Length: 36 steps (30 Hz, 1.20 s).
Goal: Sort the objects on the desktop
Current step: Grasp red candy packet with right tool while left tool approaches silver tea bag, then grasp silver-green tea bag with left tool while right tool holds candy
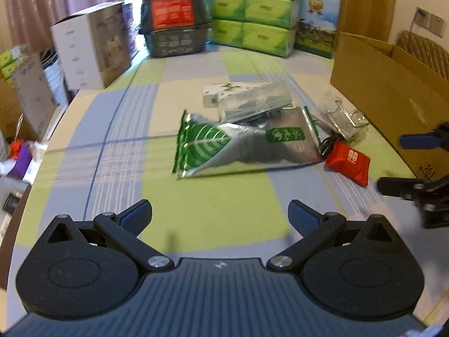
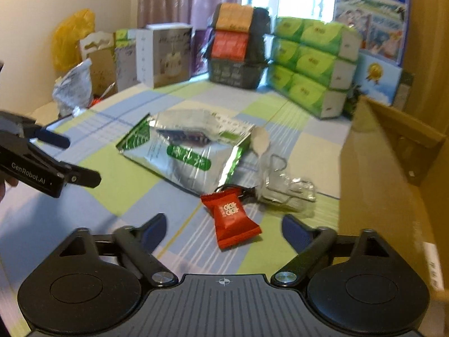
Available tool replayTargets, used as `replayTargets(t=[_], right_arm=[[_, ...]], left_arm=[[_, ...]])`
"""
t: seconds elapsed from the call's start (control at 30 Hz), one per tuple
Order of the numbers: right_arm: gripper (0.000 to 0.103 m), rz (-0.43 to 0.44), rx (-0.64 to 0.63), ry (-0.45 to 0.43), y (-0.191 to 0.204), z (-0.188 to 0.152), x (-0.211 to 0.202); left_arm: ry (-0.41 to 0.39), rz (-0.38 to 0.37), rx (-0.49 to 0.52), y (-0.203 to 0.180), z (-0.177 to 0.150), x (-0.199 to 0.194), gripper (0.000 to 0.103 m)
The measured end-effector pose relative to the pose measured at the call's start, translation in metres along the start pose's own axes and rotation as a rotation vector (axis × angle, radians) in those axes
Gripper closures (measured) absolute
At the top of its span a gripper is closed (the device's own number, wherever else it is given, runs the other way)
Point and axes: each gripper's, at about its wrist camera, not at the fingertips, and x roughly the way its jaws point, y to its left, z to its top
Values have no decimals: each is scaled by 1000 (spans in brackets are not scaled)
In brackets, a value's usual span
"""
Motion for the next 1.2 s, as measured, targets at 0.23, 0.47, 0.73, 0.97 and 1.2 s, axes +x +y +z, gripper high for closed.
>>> replayTargets(t=[0.23,0.47,0.73,0.97,1.2], right_arm=[[30,0,-43,48,-12,1,35],[53,16,-79,67,-13,1,55],[77,32,-62,69,-9,6,58],[78,55,20,85,-15,12,53],[78,55,59,75,-20,17,49]], left_arm=[[4,-39,10,-2,15,24,2],[12,-55,53,-12,18,35,2],[18,-67,79,-16,17,41,2],[-44,-112,243,-26,27,45,4],[-34,-227,470,-39,51,63,22]])
